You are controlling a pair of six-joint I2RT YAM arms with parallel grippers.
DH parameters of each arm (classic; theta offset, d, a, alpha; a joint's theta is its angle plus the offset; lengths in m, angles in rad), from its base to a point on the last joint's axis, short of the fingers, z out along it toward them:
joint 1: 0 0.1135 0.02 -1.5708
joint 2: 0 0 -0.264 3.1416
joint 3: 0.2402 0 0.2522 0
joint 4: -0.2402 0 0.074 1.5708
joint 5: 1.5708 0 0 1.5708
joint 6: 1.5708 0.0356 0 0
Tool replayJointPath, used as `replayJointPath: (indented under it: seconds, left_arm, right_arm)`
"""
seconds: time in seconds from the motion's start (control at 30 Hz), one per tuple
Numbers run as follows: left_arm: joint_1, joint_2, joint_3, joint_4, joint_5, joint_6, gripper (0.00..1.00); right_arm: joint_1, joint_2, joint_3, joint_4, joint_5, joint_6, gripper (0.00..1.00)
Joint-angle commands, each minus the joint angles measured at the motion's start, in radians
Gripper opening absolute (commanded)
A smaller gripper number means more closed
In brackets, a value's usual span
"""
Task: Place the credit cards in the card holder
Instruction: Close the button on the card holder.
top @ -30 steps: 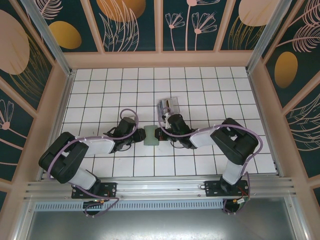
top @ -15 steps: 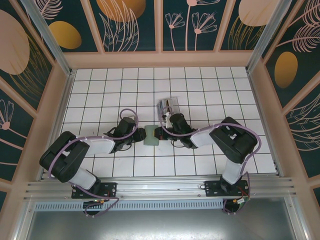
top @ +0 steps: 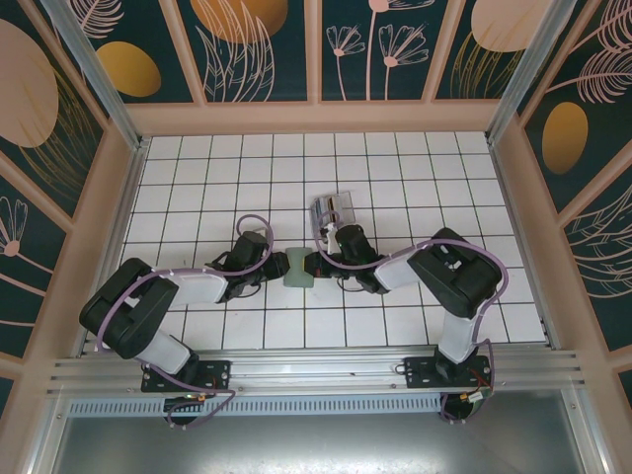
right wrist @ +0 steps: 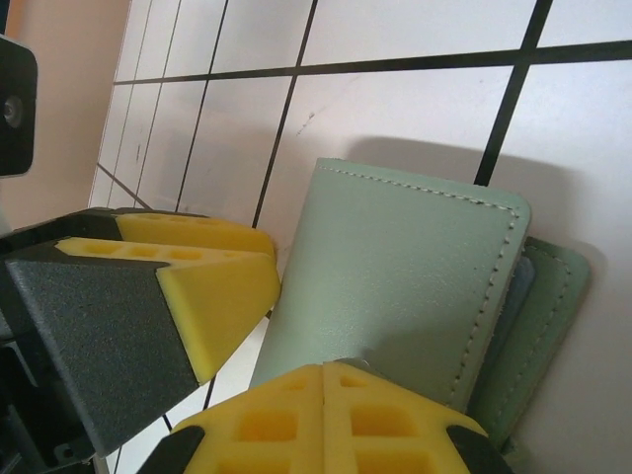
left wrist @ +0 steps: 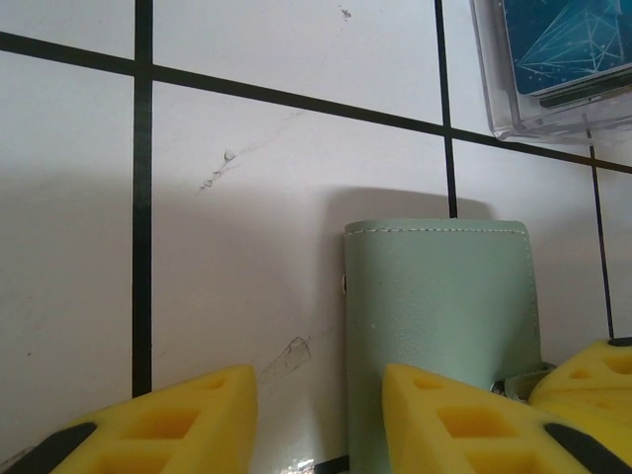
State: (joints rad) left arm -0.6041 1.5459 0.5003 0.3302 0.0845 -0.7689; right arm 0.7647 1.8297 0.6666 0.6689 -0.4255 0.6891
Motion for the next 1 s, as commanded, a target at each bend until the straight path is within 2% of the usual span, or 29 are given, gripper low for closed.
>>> replayJointPath:
  seconds: [0.0,0.27,0.4,0.5,0.97]
  left_arm:
    - [-0.018,0.075,-0.010,-0.007,0.109,-0.030,0.40]
    - [-0.017,0.087,0.004,-0.006,0.116,-0.030,0.39]
    - [-0.018,0.084,0.004,-0.020,0.104,-0.036,0.37]
    - [-0.018,0.083,0.005,-0.031,0.090,-0.036,0.35]
    - [-0.018,0.095,0.003,-0.014,0.112,-0.047,0.31]
  right_arm:
    - [-0.005,0.035,0.028,-0.060,0.013,-0.021,0.00]
    - [-0.008,0.052,0.032,-0.060,0.009,-0.019,0.00]
    - [-0.024,0.004,-0.005,0.020,-0.019,0.013,0.00]
    - [-0.037,-0.017,0.001,0.012,-0.035,0.011,0.00]
    - [-0.042,0.058,0.047,0.050,-0.102,0.038,0.00]
